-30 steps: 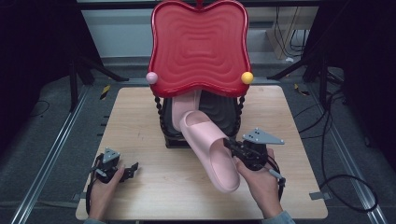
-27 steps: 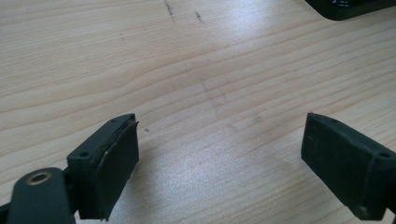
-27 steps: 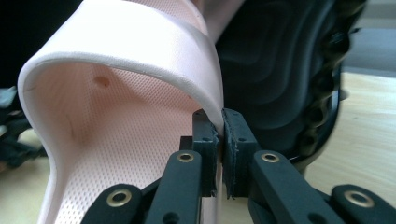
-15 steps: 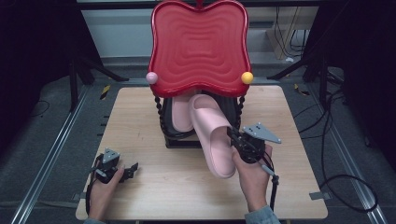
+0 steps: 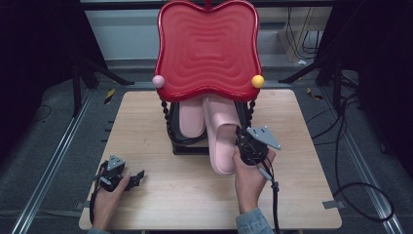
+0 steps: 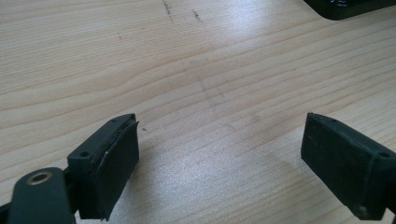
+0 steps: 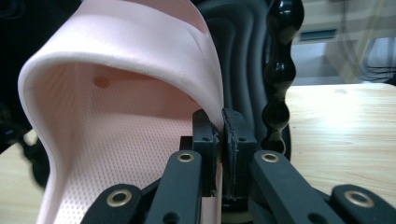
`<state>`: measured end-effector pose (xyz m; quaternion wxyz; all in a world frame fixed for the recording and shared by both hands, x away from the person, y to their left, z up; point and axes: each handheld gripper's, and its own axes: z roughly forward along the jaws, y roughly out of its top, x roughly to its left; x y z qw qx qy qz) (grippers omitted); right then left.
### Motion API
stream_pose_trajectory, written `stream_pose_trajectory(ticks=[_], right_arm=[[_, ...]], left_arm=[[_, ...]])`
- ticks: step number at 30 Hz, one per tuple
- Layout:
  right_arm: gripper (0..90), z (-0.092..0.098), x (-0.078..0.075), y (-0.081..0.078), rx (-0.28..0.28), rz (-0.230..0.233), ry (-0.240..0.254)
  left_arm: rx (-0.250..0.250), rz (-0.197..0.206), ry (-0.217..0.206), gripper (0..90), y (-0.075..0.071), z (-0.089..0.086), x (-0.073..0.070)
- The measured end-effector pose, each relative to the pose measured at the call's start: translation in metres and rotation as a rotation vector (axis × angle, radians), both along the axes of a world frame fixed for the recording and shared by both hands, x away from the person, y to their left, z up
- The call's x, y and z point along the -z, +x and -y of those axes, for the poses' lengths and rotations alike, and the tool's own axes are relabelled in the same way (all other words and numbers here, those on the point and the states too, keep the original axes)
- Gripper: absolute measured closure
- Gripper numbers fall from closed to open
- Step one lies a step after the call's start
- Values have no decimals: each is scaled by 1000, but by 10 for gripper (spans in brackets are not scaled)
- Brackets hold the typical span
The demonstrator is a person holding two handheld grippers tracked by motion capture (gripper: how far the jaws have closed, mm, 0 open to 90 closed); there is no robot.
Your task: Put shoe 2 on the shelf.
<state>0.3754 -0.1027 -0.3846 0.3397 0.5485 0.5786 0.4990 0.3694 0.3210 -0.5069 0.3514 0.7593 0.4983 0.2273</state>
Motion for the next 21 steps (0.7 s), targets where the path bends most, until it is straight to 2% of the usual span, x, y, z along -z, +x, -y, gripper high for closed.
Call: stream_pose_trajectory(ticks=[5,8,11,18,21], right_arm=[[850,-10,3,6,54,2,-12],[849,-14,4,7,94,14,-32],[848,-19,7,9,129,7,-49],[843,-25,12,13,186,4,-91],[839,-27,14,14,194,-5,-96]], left_arm=[[2,0,0,110,0,0,0],[1,-3,-2,110,0,0,1],[4,-4,-9,112,0,1,1],[8,1,-6,113,0,2,0],[7,1,-10,113,0,2,0]])
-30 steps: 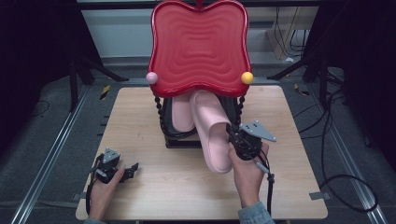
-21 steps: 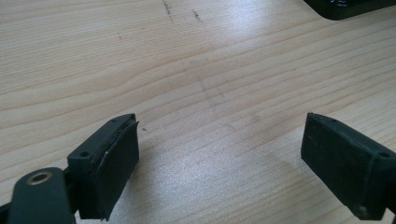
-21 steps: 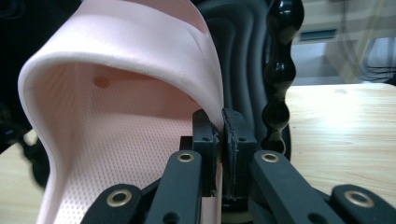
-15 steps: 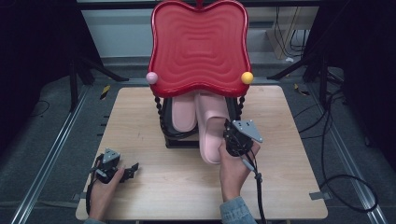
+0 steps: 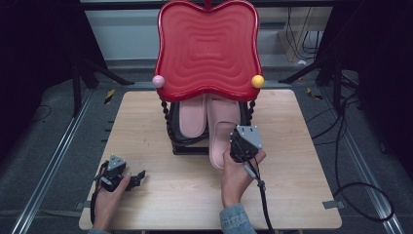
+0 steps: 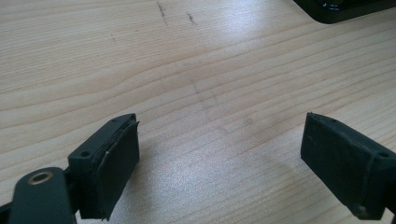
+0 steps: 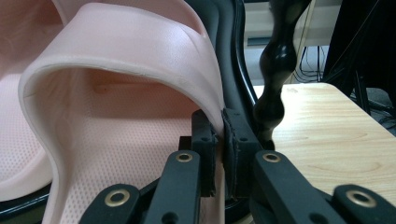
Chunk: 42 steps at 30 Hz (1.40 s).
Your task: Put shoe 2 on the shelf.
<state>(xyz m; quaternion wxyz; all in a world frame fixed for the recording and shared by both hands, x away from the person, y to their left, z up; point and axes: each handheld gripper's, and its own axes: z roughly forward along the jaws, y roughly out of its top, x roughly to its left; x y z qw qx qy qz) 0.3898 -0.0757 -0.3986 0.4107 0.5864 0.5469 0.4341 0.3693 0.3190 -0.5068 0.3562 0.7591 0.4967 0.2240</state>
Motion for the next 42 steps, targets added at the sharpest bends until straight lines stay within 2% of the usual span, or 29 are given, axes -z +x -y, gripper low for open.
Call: stream_pose_trajectory(ticks=[5,9,12,19,22,25,31,35,37,38,39,40,41,42], right_arm=[[837,-6,2,2,13,-3,-42],[830,-7,2,2,42,-5,-47],[806,-11,1,2,38,-7,-53],[732,-10,1,3,-9,-15,-30],[658,-11,1,2,-37,-11,-27],[630,-11,-1,-1,-60,-1,-35],[501,-11,-5,-4,-105,2,-59],[496,-5,-9,-17,-155,24,-78],[501,1,-11,-25,-216,29,-66],[520,4,-11,-32,-287,25,-57],[561,5,-11,-35,-316,24,-63],[637,8,-12,-42,-373,20,-82],[684,9,-11,-44,-399,22,-90],[784,11,-10,-52,-447,8,-121]], left_arm=[[-1,1,-3,113,0,0,0],[1,-1,-1,113,0,1,0],[3,0,-1,113,0,2,0],[0,-1,-2,113,0,1,-1],[0,0,0,113,0,1,-1],[-3,-3,-1,113,0,2,0],[-1,-2,2,113,0,2,0],[-7,1,5,112,0,-1,0],[-8,2,5,112,0,-1,0],[-7,1,6,112,0,-1,0],[-7,1,7,112,0,-1,0],[-7,1,7,112,0,-1,-1],[-9,2,6,112,0,0,-1],[-6,3,10,112,0,0,-1]])
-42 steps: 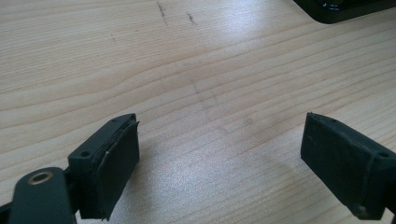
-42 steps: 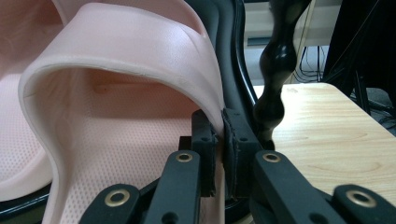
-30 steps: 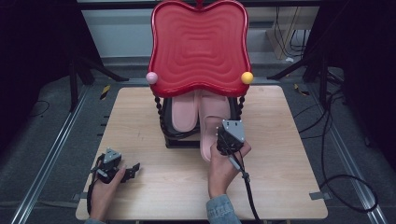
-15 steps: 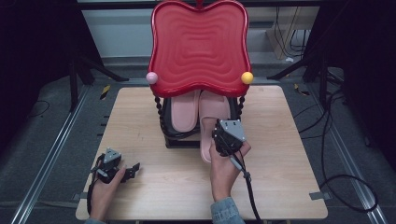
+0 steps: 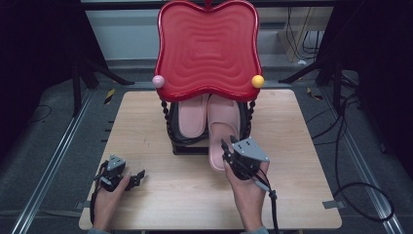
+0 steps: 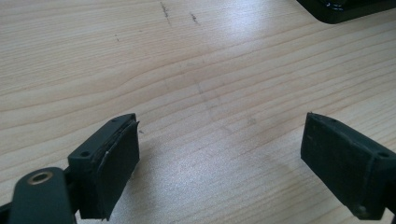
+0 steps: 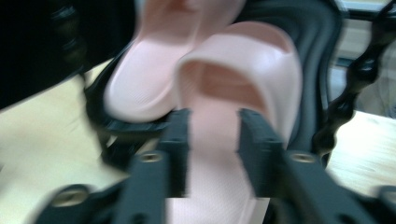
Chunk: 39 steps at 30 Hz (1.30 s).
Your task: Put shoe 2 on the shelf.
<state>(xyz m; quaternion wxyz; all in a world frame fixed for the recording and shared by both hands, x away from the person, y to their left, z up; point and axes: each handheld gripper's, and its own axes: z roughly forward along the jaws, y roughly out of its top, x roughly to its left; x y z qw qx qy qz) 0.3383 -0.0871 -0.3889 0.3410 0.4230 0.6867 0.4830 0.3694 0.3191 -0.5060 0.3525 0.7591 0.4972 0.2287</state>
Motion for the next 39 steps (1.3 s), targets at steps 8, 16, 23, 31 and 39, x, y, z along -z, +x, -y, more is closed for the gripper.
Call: stream_pose_trajectory(ticks=[8,16,23,31,39], right_arm=[[890,11,24,-25,-220,-132,-90],[899,11,51,-33,-283,-220,-163],[900,8,57,-25,-288,-239,-176],[900,9,55,-13,-291,-223,-176],[900,11,45,14,-273,-223,-156]], left_arm=[[2,-1,4,112,-1,2,-1],[4,-3,7,112,-1,2,0],[4,-5,6,112,0,3,1],[5,-9,11,112,0,2,2],[6,-12,15,112,0,3,2]])
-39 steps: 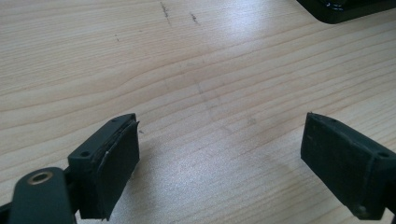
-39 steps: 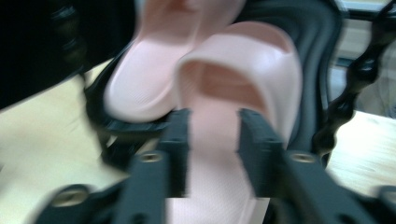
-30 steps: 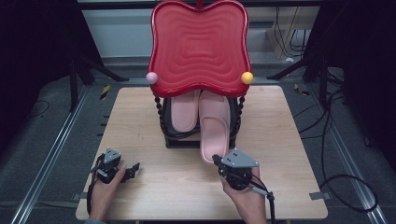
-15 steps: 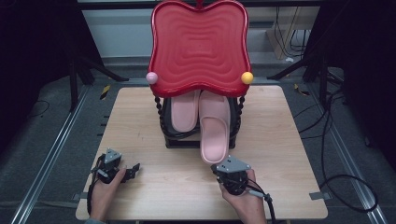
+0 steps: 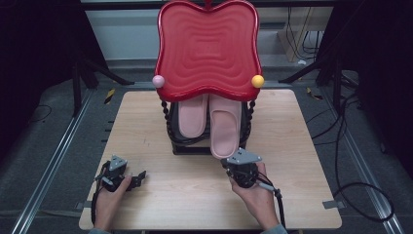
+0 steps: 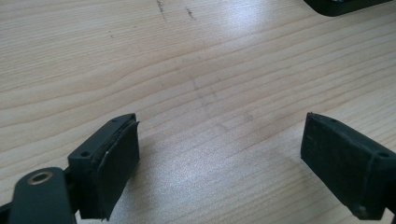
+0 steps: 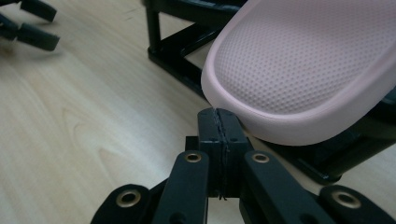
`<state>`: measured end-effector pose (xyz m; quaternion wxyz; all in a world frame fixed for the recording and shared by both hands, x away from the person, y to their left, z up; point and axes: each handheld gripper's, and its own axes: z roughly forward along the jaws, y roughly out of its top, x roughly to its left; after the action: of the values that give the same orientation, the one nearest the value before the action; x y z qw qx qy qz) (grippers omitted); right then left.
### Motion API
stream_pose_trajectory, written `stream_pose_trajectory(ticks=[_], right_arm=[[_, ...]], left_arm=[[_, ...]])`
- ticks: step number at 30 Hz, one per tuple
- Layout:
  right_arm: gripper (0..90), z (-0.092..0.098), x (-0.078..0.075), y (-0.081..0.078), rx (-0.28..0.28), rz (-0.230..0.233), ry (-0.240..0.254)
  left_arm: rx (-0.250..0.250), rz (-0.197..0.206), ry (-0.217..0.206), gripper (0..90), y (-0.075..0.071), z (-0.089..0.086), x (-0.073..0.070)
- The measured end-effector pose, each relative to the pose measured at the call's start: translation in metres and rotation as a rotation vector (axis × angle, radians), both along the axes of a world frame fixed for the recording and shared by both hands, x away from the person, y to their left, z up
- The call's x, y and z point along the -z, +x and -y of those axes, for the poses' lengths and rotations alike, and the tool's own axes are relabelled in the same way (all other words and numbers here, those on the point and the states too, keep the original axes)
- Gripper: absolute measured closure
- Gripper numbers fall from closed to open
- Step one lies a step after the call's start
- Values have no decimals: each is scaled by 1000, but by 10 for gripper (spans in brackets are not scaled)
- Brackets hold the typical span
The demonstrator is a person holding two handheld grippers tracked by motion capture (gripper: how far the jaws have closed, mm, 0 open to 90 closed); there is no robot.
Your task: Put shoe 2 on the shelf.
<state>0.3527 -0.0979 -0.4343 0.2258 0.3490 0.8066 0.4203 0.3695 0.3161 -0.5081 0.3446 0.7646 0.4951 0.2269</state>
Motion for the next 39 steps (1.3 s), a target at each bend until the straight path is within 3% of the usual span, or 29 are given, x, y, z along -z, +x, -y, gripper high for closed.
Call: stream_pose_trajectory(ticks=[7,12,17,26,39], right_arm=[[900,-1,-8,24,12,-1,27],[900,-1,-10,21,7,9,27],[900,6,-17,10,28,51,41],[900,4,-14,20,35,38,36],[900,10,-20,51,111,39,69]], left_arm=[[2,-2,-2,112,0,0,0],[1,-2,-4,112,0,0,0],[1,-3,1,112,0,1,0],[4,-5,0,112,0,1,0],[6,-5,3,112,0,2,0]])
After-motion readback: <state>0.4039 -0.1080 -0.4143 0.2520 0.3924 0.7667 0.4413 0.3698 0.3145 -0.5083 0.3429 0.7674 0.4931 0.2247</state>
